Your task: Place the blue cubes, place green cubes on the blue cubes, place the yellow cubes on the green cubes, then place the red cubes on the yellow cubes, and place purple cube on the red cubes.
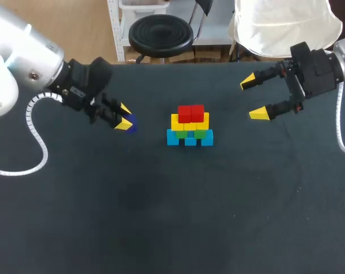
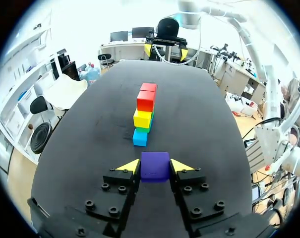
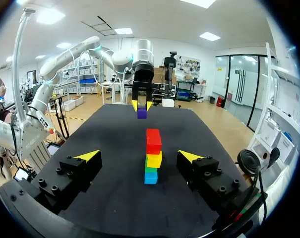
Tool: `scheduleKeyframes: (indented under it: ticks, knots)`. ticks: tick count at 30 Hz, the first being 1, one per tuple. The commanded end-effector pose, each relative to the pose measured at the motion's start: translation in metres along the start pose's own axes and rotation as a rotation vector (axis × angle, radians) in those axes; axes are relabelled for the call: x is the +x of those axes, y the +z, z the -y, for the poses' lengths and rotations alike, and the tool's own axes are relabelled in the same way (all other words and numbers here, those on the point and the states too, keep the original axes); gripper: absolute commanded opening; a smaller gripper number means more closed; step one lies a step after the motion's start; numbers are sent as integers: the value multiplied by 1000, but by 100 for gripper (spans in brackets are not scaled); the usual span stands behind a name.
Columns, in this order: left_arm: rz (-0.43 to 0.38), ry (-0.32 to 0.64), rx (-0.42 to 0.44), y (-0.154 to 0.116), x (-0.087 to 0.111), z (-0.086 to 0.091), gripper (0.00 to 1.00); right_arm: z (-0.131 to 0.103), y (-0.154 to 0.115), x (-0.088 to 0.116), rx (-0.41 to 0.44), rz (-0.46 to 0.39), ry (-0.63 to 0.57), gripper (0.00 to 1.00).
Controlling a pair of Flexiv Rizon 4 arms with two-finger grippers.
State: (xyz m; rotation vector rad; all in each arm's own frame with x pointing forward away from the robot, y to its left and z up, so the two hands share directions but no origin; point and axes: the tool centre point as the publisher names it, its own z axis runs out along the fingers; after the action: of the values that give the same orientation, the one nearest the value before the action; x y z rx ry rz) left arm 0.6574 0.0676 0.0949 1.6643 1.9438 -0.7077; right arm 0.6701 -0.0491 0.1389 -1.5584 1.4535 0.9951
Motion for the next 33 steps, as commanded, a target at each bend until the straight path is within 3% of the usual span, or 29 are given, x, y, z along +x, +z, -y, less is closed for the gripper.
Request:
scheduleKeyframes:
  ticks: [1,13,19,27,33]
  knots:
    - [-2,-1,-3,0,0,1,0,-1,0,0,2,1,-1,100]
    - [-2,-1,-3,0,0,1,0,-1,0,0,2,1,-1,100]
    - [5,17,19,-8,-28,2,0,-1,0,0,2,1,-1,100]
    - [133,-14,106,-6,-51,10,0,-1,0,0,2,1,-1,100]
    - [101,64,134,5,-77,11,0,-1,0,0,2,1,-1,100]
